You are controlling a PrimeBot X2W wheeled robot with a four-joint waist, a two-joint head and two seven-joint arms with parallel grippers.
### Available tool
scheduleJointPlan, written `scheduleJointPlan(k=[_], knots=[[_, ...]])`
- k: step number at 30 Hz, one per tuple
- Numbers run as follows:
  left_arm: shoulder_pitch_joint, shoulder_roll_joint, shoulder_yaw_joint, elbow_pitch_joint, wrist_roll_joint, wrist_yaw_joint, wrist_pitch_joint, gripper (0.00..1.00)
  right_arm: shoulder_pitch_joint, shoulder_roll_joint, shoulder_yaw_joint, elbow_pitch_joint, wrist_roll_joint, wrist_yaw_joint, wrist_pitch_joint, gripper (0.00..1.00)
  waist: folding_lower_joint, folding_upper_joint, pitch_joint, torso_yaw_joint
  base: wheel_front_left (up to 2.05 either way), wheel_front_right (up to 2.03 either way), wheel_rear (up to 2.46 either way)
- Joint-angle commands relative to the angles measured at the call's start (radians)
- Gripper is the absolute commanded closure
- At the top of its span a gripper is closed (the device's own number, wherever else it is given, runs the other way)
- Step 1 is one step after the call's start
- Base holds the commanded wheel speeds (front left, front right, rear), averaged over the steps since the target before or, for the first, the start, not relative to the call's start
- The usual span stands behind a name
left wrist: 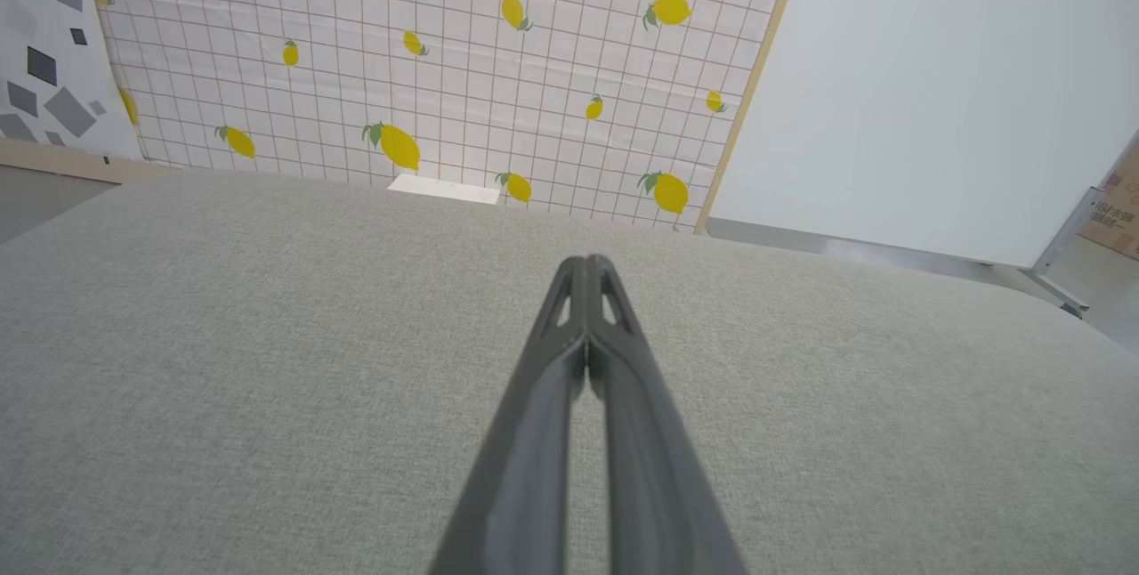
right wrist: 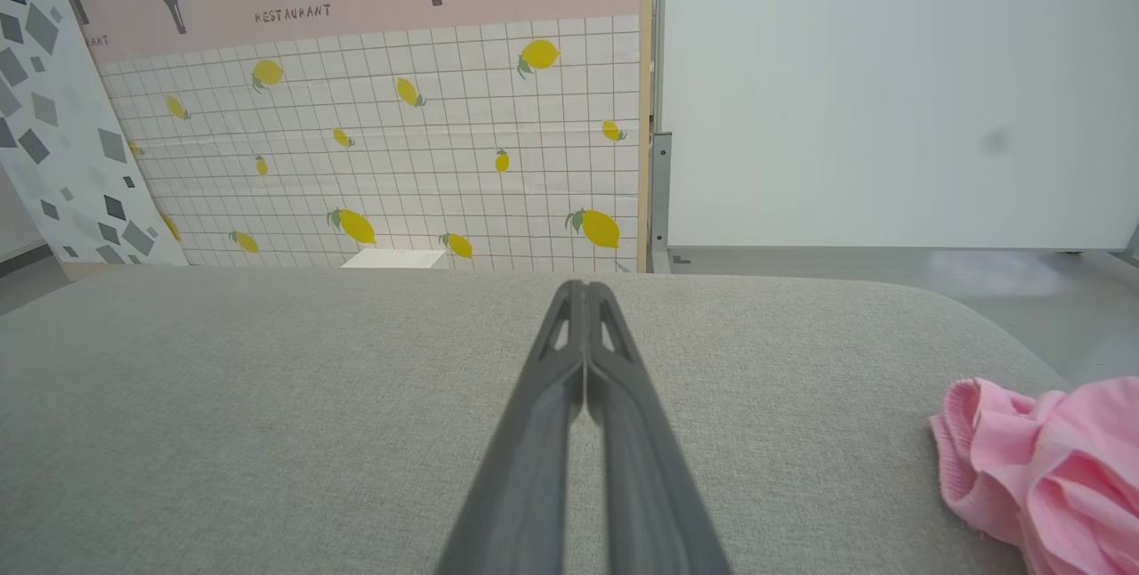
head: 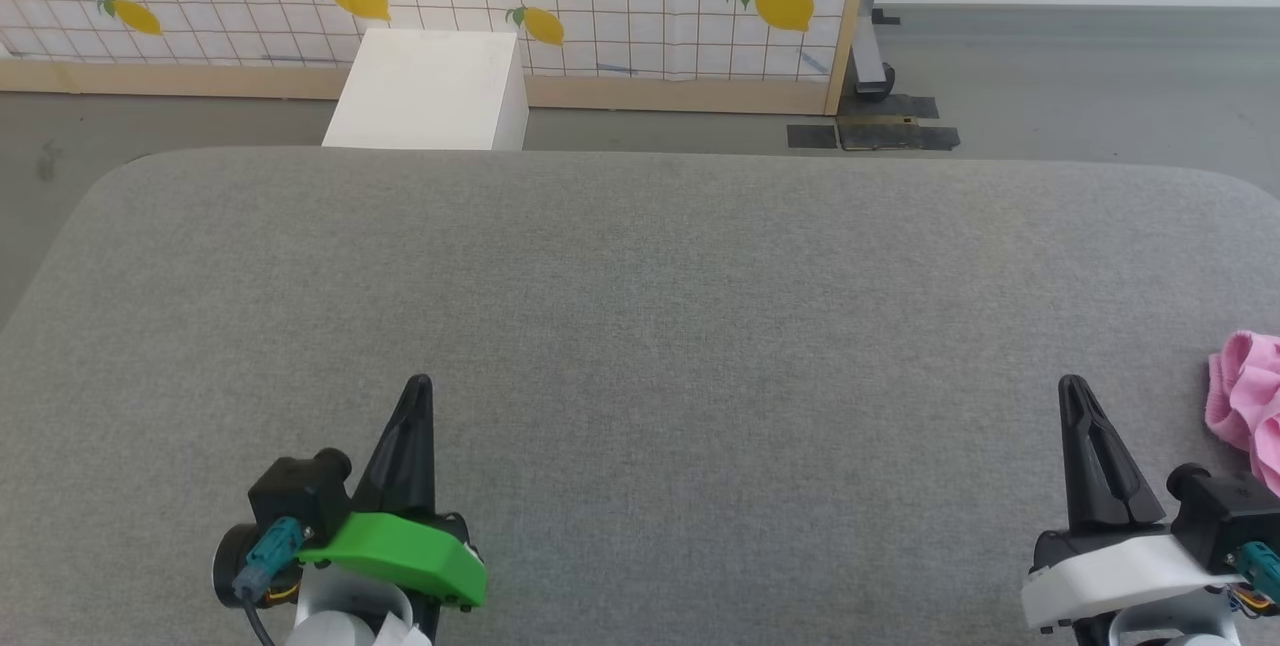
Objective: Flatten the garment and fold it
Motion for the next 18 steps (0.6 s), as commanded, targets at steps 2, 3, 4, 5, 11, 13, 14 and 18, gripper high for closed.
scheduleJointPlan(k=[2,3,4,5,11,13,14,18], knots=[[0.009,-0.001,0.006,-0.01,0.025,0.005,0.007,1.0,-0.012,0.0,0.006,-0.003,-0.012,0.0,0.009,1.0,0.0,0.0,0.0,-0.001,0.0,0.0,0.0],[0.01,-0.001,0.007,-0.011,0.028,0.006,0.01,1.0,-0.012,0.0,0.007,-0.004,-0.013,0.0,0.011,1.0,0.0,0.0,0.0,-0.001,0.0,0.0,0.0],[0.01,-0.001,0.008,-0.012,0.03,0.007,0.011,1.0,-0.013,0.0,0.007,-0.004,-0.013,0.0,0.012,1.0,0.0,0.0,0.0,-0.001,0.0,0.0,0.0],[0.01,-0.001,0.009,-0.014,0.032,0.008,0.014,1.0,-0.013,0.0,0.008,-0.004,-0.014,0.0,0.014,1.0,0.0,0.0,-0.001,-0.002,0.0,0.0,0.0],[0.013,-0.001,0.012,-0.021,0.046,0.012,0.026,1.0,-0.016,0.0,0.013,-0.005,-0.02,0.0,0.025,1.0,0.0,0.0,-0.001,-0.004,0.0,0.0,0.0],[0.013,-0.002,0.014,-0.024,0.051,0.014,0.03,1.0,-0.017,0.0,0.015,-0.006,-0.022,0.0,0.029,1.0,0.0,0.0,-0.001,-0.005,0.0,0.0,0.0],[0.014,-0.002,0.014,-0.025,0.053,0.015,0.032,1.0,-0.018,0.0,0.016,-0.006,-0.023,0.0,0.031,1.0,0.0,0.0,-0.002,-0.005,0.0,0.0,0.0],[0.015,-0.002,0.017,-0.03,0.062,0.018,0.04,1.0,-0.019,0.0,0.019,-0.007,-0.026,0.0,0.038,1.0,0.0,0.0,-0.002,-0.006,0.0,0.0,0.0]])
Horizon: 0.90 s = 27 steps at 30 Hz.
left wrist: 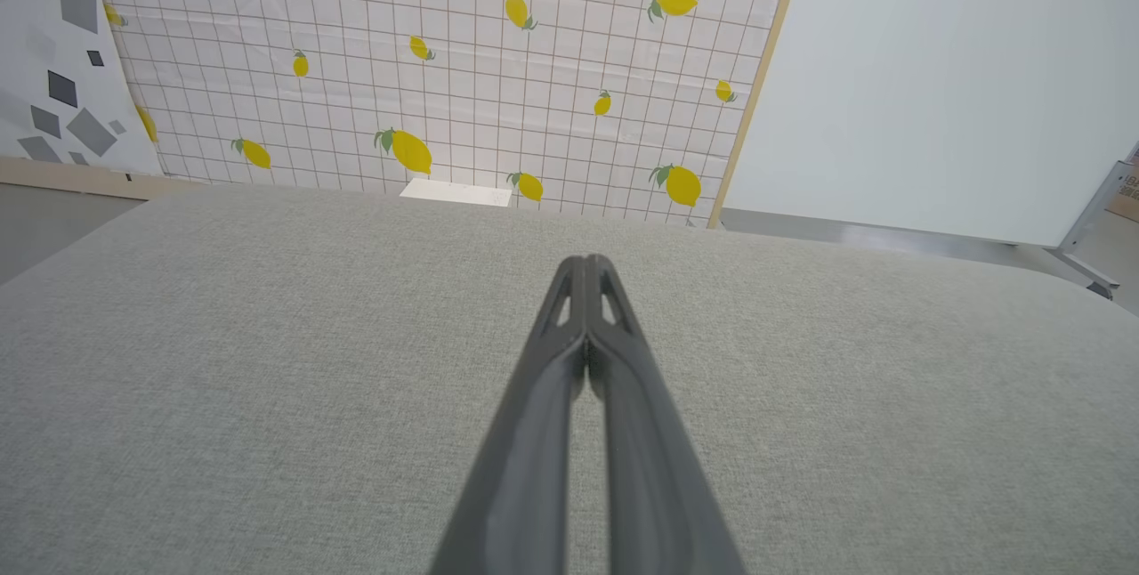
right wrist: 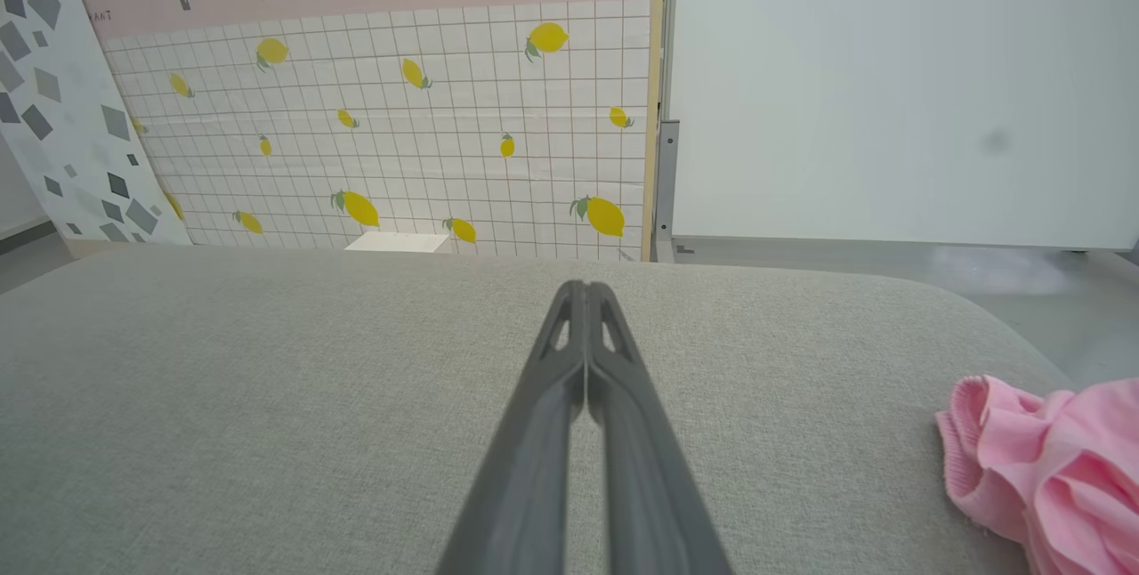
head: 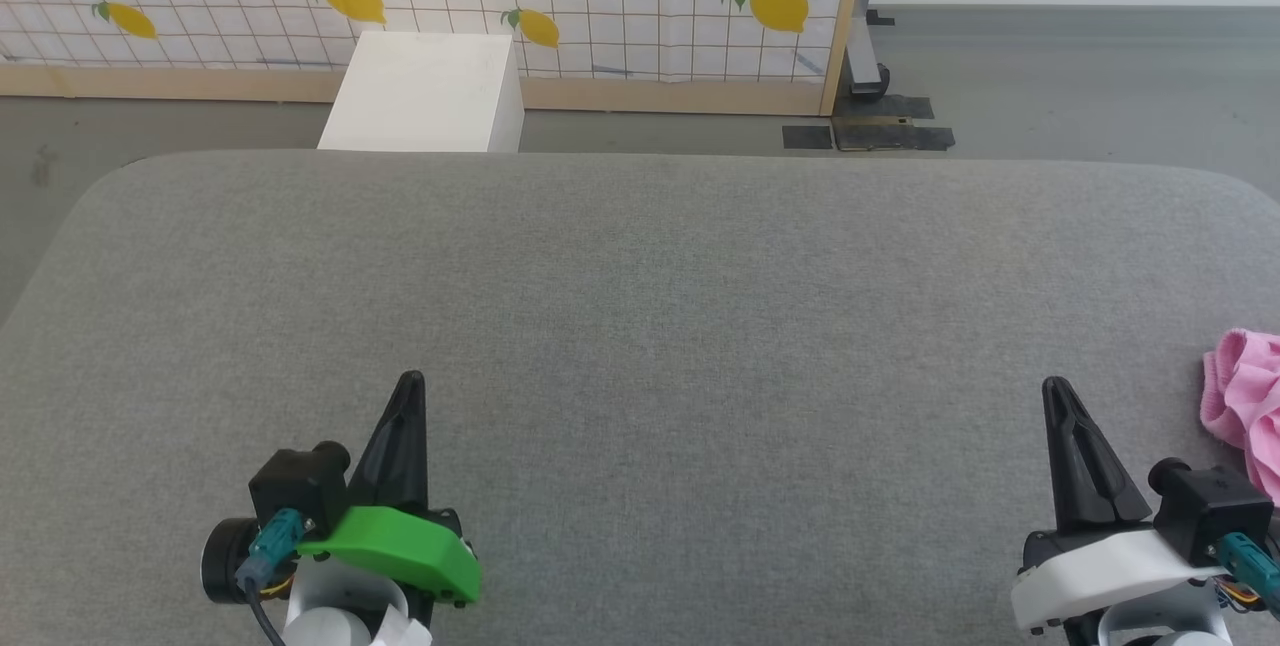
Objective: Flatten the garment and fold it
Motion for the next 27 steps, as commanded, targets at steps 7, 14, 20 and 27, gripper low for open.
scheduleJointPlan(k=[7,14,20,27], knots=[[0.017,-0.002,0.007,-0.015,0.028,0.01,0.018,1.0,-0.019,0.001,0.008,-0.005,-0.015,-0.001,0.016,1.0,0.0,0.0,-0.001,-0.003,0.0,0.0,0.0],[0.02,-0.002,0.012,-0.024,0.044,0.015,0.032,1.0,-0.023,0.001,0.014,-0.007,-0.021,-0.001,0.029,1.0,0.0,0.0,-0.002,-0.005,0.0,0.0,0.0],[0.022,-0.003,0.016,-0.031,0.058,0.02,0.044,1.0,-0.026,0.001,0.019,-0.008,-0.027,-0.001,0.039,1.0,0.0,0.0,-0.002,-0.007,0.0,0.0,0.0],[0.025,-0.003,0.02,-0.04,0.075,0.025,0.058,1.0,-0.029,0.001,0.025,-0.009,-0.033,-0.001,0.052,1.0,0.0,0.0,-0.003,-0.009,0.0,0.0,0.0]])
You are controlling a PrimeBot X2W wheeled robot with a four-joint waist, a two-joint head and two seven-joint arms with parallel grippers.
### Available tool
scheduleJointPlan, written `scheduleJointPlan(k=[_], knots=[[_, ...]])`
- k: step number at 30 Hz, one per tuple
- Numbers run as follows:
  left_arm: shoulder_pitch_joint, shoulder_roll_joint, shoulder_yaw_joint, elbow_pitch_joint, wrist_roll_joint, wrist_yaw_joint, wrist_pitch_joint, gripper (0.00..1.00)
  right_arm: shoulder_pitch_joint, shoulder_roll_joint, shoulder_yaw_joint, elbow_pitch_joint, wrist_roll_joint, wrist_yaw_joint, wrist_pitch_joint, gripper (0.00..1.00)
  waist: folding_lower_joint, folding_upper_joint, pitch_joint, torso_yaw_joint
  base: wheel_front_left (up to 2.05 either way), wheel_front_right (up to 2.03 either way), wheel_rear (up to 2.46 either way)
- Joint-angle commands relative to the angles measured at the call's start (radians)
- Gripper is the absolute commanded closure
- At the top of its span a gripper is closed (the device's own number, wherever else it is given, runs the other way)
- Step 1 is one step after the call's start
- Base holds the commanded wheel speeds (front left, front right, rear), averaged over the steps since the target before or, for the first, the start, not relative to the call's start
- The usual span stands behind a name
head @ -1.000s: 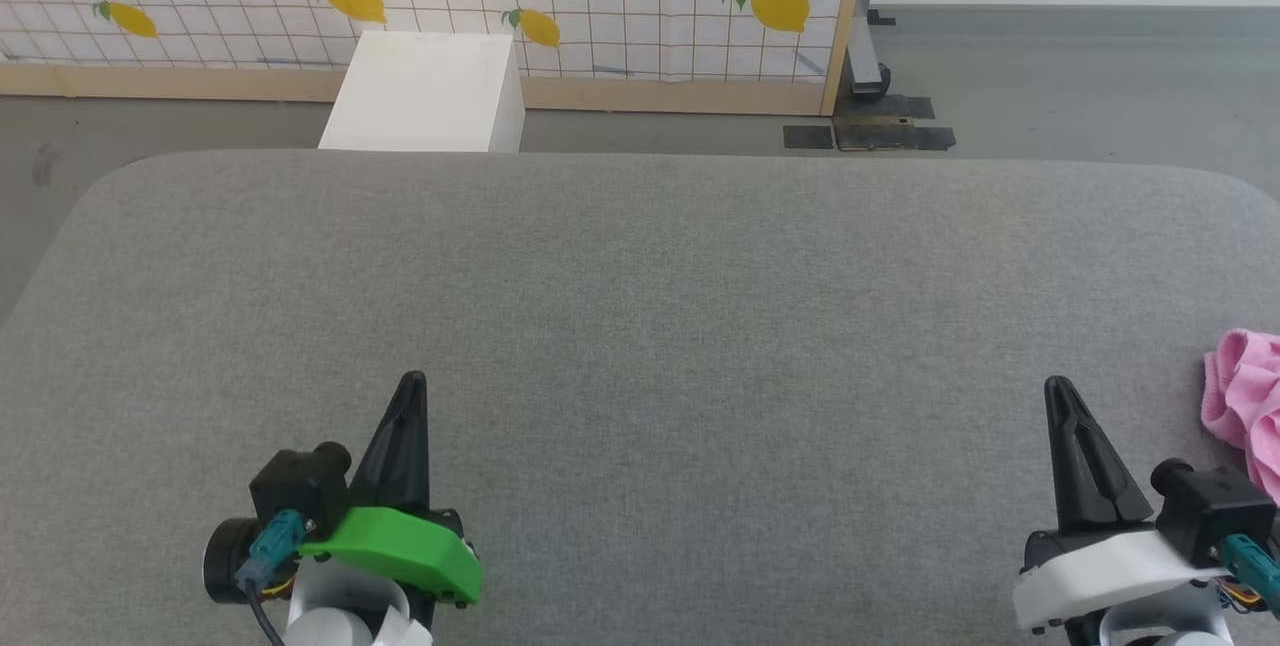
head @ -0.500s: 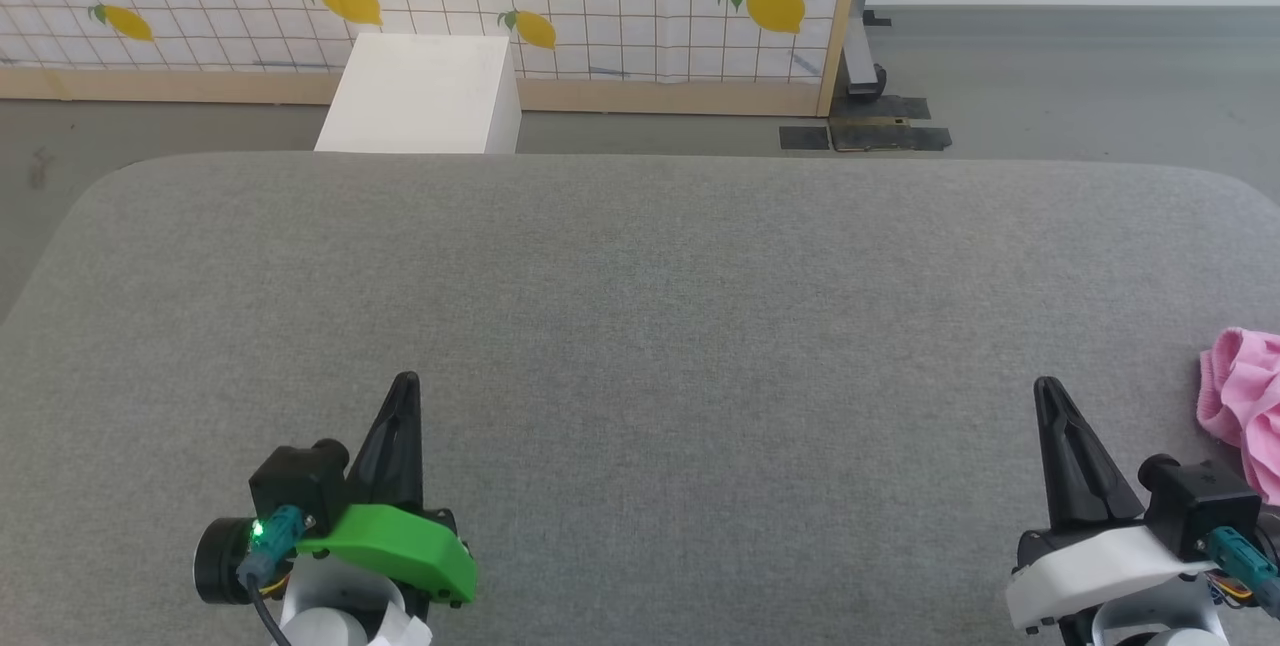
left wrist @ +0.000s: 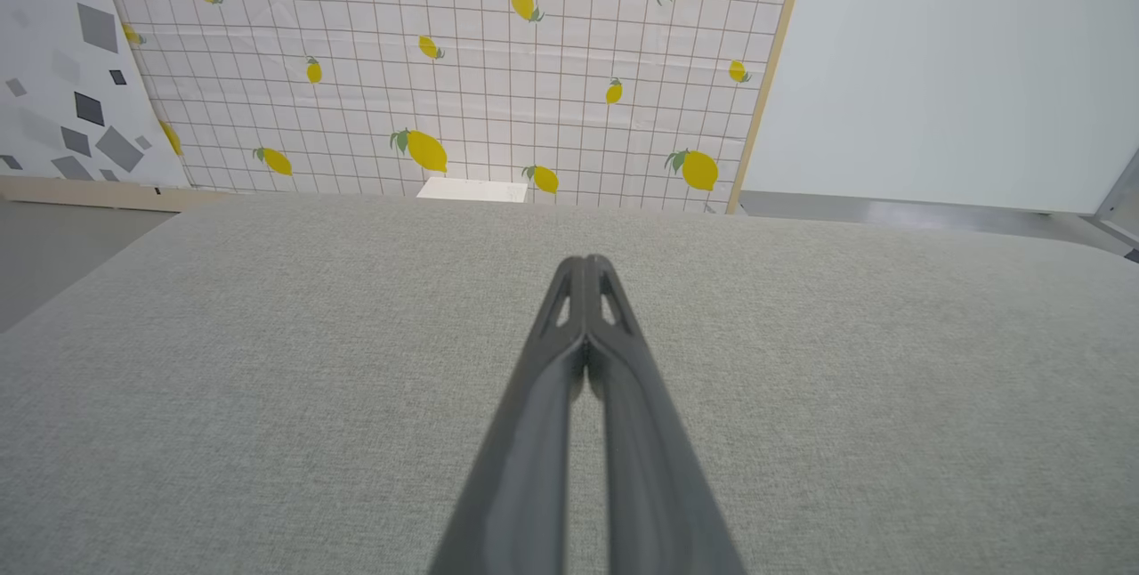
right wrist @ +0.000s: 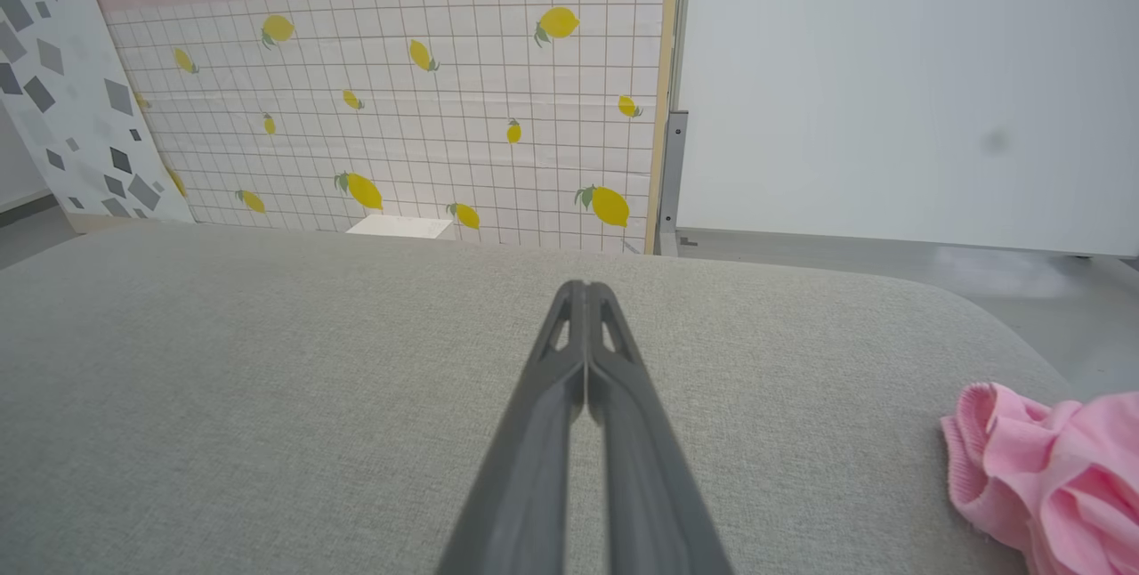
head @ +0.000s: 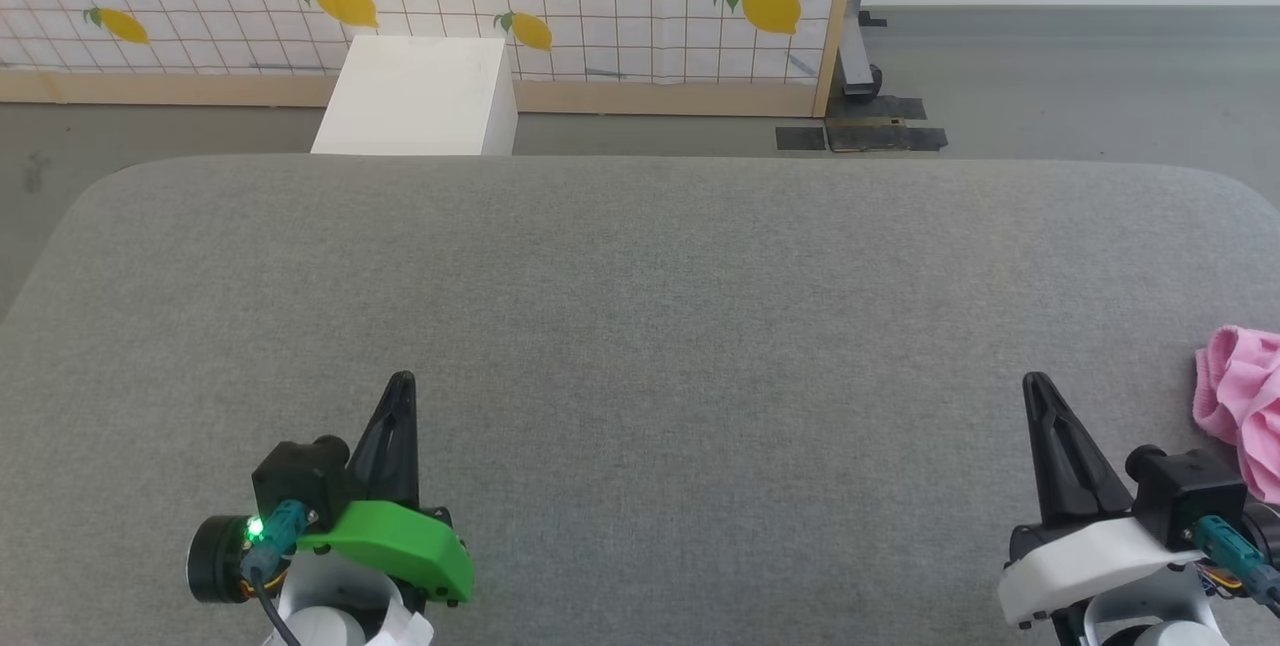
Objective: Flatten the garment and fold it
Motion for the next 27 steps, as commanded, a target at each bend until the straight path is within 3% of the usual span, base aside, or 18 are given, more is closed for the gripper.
scheduleJointPlan(k=[1,27], knots=[[0.018,-0.003,0.006,-0.009,0.015,0.007,0.008,1.0,-0.014,0.001,0.005,-0.005,-0.009,-0.001,0.009,1.0,0.0,0.0,0.0,-0.001,0.0,0.0,0.0],[0.027,-0.004,0.022,-0.042,0.075,0.027,0.06,1.0,-0.027,0.001,0.027,-0.011,-0.033,-0.001,0.056,1.0,0.0,0.0,-0.003,-0.009,0.0,0.0,0.0]])
